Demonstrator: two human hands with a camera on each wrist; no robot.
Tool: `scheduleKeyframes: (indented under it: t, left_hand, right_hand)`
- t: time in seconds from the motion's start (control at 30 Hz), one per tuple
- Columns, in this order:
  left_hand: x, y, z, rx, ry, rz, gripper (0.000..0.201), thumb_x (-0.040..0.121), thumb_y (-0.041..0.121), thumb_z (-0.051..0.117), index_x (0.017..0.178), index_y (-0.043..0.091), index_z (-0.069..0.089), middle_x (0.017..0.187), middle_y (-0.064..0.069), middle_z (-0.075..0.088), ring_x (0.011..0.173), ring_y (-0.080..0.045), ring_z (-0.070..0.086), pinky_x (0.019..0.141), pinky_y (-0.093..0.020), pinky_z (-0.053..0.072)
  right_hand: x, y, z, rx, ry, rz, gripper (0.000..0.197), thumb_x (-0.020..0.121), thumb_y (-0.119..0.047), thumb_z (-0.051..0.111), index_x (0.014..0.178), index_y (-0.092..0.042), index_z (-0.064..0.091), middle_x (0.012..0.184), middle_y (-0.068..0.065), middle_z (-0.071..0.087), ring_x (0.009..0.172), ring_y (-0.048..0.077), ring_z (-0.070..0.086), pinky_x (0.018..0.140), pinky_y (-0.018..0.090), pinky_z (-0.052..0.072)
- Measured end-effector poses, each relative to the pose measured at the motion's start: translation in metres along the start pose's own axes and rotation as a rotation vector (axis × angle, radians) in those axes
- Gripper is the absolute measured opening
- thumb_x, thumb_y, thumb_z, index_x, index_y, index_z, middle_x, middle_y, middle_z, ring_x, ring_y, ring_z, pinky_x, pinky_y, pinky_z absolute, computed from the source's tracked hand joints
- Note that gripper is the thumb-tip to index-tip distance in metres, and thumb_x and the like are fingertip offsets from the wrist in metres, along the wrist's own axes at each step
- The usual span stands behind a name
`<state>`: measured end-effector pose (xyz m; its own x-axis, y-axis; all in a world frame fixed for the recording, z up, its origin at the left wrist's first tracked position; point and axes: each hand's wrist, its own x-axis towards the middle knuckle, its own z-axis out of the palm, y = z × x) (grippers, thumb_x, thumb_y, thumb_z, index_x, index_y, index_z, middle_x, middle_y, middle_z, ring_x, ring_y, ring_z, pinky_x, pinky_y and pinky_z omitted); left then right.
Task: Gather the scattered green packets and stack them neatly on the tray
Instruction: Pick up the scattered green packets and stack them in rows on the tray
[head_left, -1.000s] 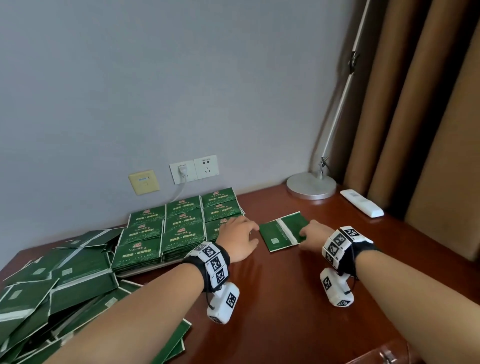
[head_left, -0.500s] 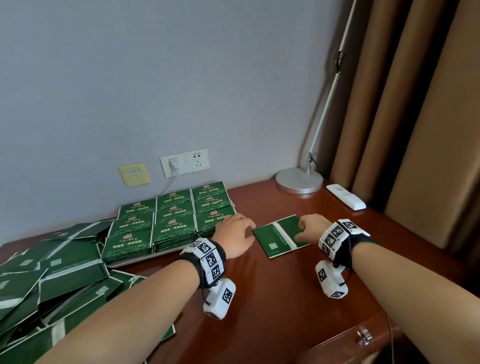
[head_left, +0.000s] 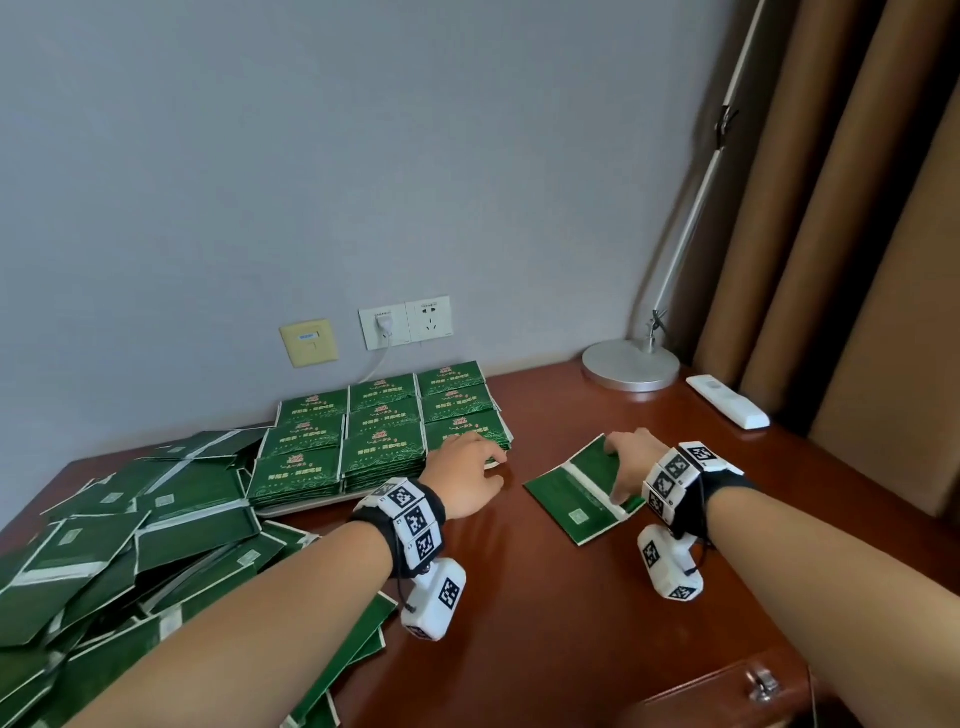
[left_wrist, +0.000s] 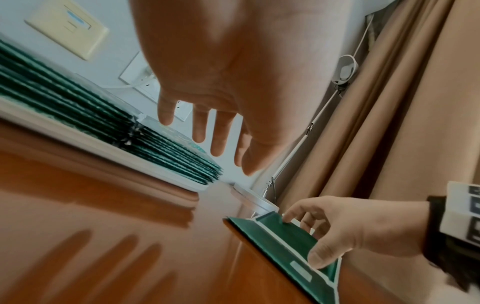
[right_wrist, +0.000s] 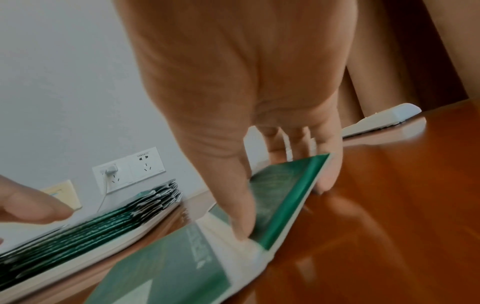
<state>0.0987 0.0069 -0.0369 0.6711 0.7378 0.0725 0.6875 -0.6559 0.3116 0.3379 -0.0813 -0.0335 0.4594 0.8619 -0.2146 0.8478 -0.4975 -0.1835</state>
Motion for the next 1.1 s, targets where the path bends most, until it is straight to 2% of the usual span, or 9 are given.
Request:
scheduleKeyframes:
  t: [0.07,0.23,0.37,0.47,0.63,0.77,0.87,1.0,1.1]
  left_hand:
    - [-0.002,0.000,-0.001,-0.006,-0.004,-0.001,0.034,0.093,0.034,0.057,0.126,0.031,0.059,0.140,0.004,0.047,0.134,-0.023,0.037,0.109,-0.047,0.033]
    - [-0.011,-0.001,-0.009,-0.012,-0.007,0.014,0.032,0.093,0.034,0.056,0.125,0.031,0.060,0.141,0.003,0.048,0.134,-0.024,0.038,0.110,-0.049,0.033]
    - [-0.025,-0.012,-0.022,-0.015,0.002,0.004,0.028,0.093,0.034,0.057,0.121,0.030,0.062,0.137,0.000,0.051,0.130,-0.026,0.043,0.108,-0.050,0.036]
    - [-0.039,-0.026,-0.032,-0.030,0.008,-0.020,0.026,0.093,0.033,0.058,0.118,0.029,0.064,0.137,-0.001,0.052,0.128,-0.026,0.047,0.107,-0.049,0.037]
    - [-0.069,-0.054,-0.050,-0.029,-0.006,-0.078,0.026,0.092,0.027,0.060,0.117,0.028,0.065,0.137,0.001,0.052,0.126,-0.023,0.049,0.106,-0.043,0.040]
    - [-0.096,-0.080,-0.061,-0.040,-0.025,-0.150,0.027,0.087,0.023,0.065,0.113,0.030,0.066,0.137,0.001,0.056,0.123,-0.021,0.053,0.105,-0.043,0.043]
    - [-0.115,-0.096,-0.068,-0.040,-0.048,-0.198,0.029,0.085,0.020,0.068,0.113,0.027,0.067,0.133,0.002,0.060,0.122,-0.017,0.056,0.104,-0.037,0.045]
    - [-0.135,-0.114,-0.074,-0.033,-0.067,-0.243,0.032,0.085,0.018,0.069,0.117,0.022,0.067,0.130,0.001,0.061,0.118,-0.015,0.057,0.102,-0.028,0.043]
    - [-0.144,-0.122,-0.073,-0.019,-0.080,-0.290,0.034,0.083,0.021,0.071,0.117,0.023,0.067,0.129,0.002,0.061,0.114,-0.016,0.059,0.100,-0.029,0.045]
  right_hand:
    - [-0.006,-0.004,0.000,0.021,-0.007,-0.040,0.087,0.063,-0.016,0.087,0.138,-0.025,0.044,0.125,0.009,0.044,0.107,0.029,0.057,0.086,0.035,0.053]
    - [-0.020,-0.028,-0.004,0.101,0.033,-0.147,0.079,0.072,0.002,0.072,0.139,-0.028,0.042,0.132,0.005,0.054,0.114,0.023,0.058,0.085,0.031,0.055]
    - [-0.031,-0.054,-0.009,0.153,0.026,-0.254,0.091,0.070,0.007,0.072,0.144,-0.032,0.036,0.136,0.007,0.055,0.111,0.024,0.061,0.075,0.028,0.058]
    - [-0.042,-0.077,-0.007,0.155,-0.006,-0.327,0.086,0.073,0.008,0.069,0.144,-0.029,0.037,0.133,0.006,0.056,0.108,0.023,0.061,0.070,0.025,0.054]
    - [-0.053,-0.112,0.010,0.099,-0.005,-0.421,0.051,0.076,0.003,0.067,0.119,-0.022,0.059,0.119,0.003,0.062,0.096,0.016,0.061,0.076,0.027,0.055]
    - [-0.062,-0.140,0.025,0.086,0.043,-0.502,0.039,0.081,0.007,0.057,0.111,-0.018,0.061,0.109,0.003,0.063,0.092,0.018,0.059,0.072,0.024,0.046]
    - [-0.064,-0.155,0.033,0.052,0.069,-0.562,0.035,0.080,0.007,0.055,0.095,-0.024,0.058,0.097,0.000,0.061,0.092,0.020,0.061,0.071,0.024,0.044]
    - [-0.067,-0.169,0.037,-0.024,-0.009,-0.626,0.025,0.079,-0.002,0.064,0.089,-0.023,0.058,0.091,-0.005,0.056,0.087,0.017,0.058,0.066,0.022,0.043]
    - [-0.068,-0.170,0.043,-0.024,-0.159,-0.642,0.033,0.072,-0.029,0.082,0.099,-0.022,0.065,0.093,-0.005,0.059,0.087,0.015,0.058,0.064,0.023,0.043]
